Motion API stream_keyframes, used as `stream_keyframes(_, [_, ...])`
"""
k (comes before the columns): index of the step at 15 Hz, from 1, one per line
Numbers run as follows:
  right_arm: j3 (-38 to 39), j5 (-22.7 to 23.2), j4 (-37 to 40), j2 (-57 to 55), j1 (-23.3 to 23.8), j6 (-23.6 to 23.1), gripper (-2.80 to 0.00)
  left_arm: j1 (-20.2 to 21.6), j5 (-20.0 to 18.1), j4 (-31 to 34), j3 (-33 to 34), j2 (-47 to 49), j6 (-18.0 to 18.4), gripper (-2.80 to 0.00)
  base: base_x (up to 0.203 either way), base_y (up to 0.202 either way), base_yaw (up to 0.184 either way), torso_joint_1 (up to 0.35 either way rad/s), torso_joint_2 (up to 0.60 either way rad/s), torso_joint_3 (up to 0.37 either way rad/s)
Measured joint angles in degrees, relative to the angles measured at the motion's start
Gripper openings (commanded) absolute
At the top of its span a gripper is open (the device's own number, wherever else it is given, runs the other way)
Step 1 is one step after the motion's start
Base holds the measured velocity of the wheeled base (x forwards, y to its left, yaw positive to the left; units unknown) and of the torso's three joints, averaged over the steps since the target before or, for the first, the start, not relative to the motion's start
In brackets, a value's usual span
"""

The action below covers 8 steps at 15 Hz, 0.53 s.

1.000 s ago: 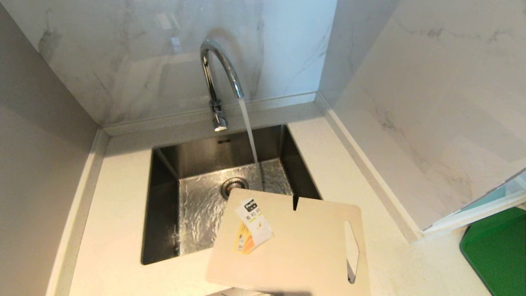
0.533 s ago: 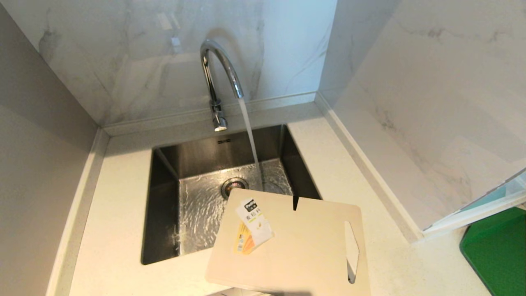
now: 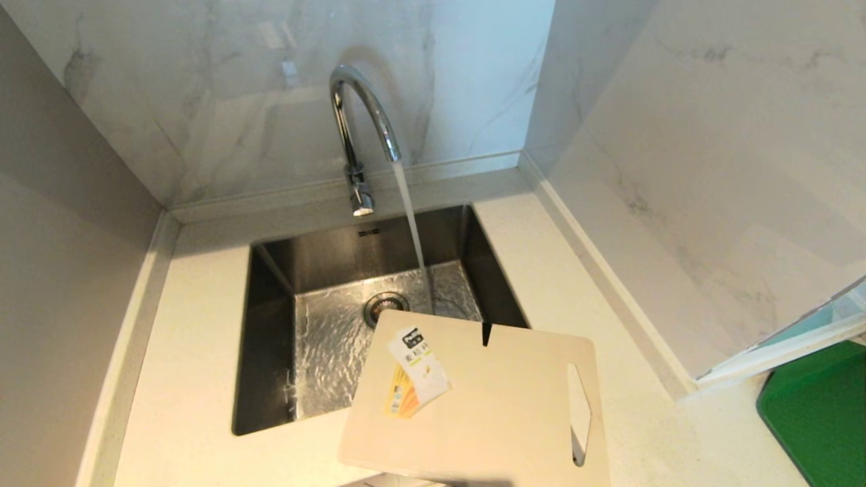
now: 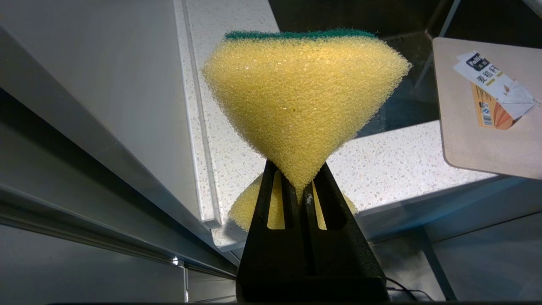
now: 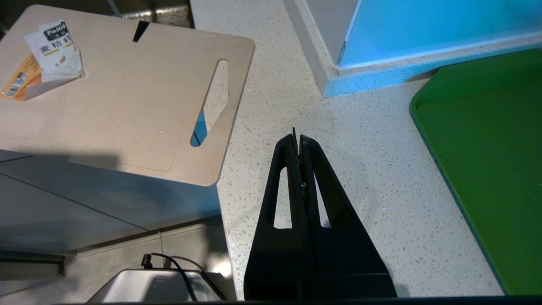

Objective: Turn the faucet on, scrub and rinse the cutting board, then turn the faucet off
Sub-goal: Put down the cleaning cloth

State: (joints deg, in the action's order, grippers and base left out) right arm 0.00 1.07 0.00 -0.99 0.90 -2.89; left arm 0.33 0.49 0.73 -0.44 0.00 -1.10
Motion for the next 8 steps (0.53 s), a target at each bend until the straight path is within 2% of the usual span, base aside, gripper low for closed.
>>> stream_keyframes(8, [0.0,-0.05,0.0,1.02,-0.05,1.53,-2.8,0.0,0.02,0.01,0.0,0.0,0.0,-2.8,0.0,0.0,0.0,0.0,0.0,0.0])
